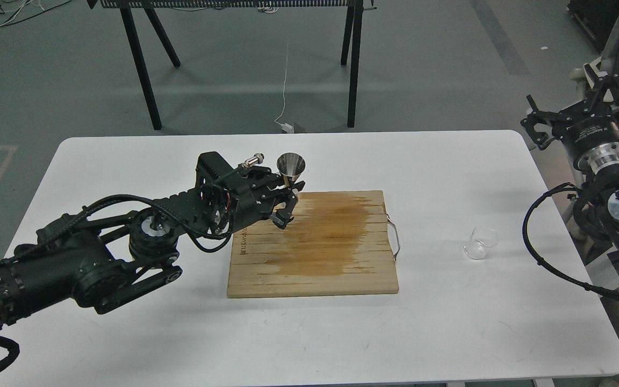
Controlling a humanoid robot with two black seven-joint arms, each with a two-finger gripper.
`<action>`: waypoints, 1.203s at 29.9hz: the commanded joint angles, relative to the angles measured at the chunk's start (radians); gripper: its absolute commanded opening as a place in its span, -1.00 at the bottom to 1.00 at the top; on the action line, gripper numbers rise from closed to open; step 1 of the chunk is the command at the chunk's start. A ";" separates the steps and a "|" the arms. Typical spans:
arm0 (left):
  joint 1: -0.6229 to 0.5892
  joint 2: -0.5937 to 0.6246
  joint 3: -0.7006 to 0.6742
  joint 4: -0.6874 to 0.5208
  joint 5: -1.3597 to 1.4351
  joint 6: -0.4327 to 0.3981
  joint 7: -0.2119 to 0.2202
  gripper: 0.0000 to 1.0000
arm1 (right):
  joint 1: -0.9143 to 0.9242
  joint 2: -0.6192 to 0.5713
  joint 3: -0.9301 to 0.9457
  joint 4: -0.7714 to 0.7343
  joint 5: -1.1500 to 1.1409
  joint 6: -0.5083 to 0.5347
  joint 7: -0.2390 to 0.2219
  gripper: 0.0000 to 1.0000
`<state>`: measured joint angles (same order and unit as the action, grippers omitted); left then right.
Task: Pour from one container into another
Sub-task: 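Carry the jigger onto the cutting board and set it upright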
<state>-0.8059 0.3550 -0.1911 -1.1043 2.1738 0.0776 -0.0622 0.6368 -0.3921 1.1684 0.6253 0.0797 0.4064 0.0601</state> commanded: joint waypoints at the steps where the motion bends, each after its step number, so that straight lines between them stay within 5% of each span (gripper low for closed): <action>1: 0.011 -0.062 0.001 0.061 0.008 0.002 -0.021 -0.96 | -0.002 0.001 0.000 0.001 0.000 0.000 0.000 0.98; 24: 0.059 -0.355 0.001 0.279 0.008 0.039 -0.031 -0.95 | 0.001 0.004 -0.007 0.005 0.000 -0.018 0.000 0.98; 36: 0.067 -0.355 0.038 0.399 0.008 0.083 -0.039 -0.89 | 0.003 0.004 -0.012 0.005 0.000 -0.020 0.000 0.98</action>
<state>-0.7409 0.0001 -0.1837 -0.7313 2.1817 0.1482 -0.0968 0.6377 -0.3881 1.1569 0.6306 0.0798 0.3865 0.0598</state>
